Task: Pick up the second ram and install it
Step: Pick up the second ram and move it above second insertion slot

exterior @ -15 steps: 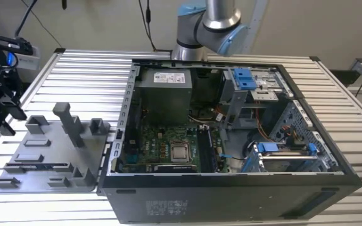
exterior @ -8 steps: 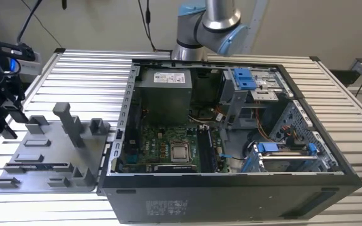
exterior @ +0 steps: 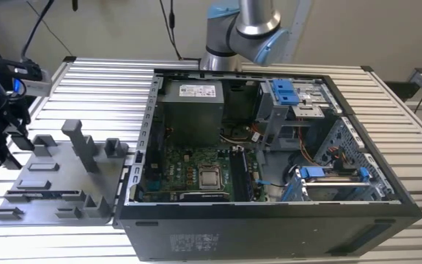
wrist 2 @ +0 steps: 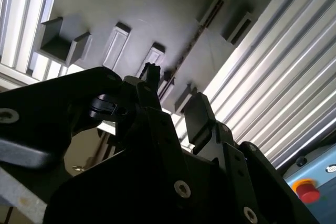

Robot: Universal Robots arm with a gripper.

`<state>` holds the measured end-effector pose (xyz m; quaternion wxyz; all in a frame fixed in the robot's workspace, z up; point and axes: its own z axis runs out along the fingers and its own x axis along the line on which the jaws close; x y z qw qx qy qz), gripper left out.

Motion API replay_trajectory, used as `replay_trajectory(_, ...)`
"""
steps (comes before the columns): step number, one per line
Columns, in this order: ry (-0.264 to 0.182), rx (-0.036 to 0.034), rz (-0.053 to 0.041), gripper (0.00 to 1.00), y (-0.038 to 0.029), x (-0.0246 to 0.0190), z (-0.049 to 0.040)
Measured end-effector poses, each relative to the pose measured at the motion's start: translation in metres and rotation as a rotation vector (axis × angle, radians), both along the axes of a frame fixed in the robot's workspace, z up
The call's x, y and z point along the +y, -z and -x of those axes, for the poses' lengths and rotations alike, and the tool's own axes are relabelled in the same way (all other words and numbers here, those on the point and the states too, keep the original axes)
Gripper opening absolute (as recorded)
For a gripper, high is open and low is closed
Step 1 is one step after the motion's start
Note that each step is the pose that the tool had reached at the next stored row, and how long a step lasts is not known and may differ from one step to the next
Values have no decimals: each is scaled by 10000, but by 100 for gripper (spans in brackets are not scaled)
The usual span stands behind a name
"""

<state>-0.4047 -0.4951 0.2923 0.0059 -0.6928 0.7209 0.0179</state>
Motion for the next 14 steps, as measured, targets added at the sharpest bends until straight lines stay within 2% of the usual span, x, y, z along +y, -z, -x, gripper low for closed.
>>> replay_trajectory(6,-7,-3,-3,48,76,-59,-14)
replay_trajectory(10,-68,-1,10,48,131,-63,-20)
replay_trajectory(14,-329,-15,31,48,181,-63,-21)
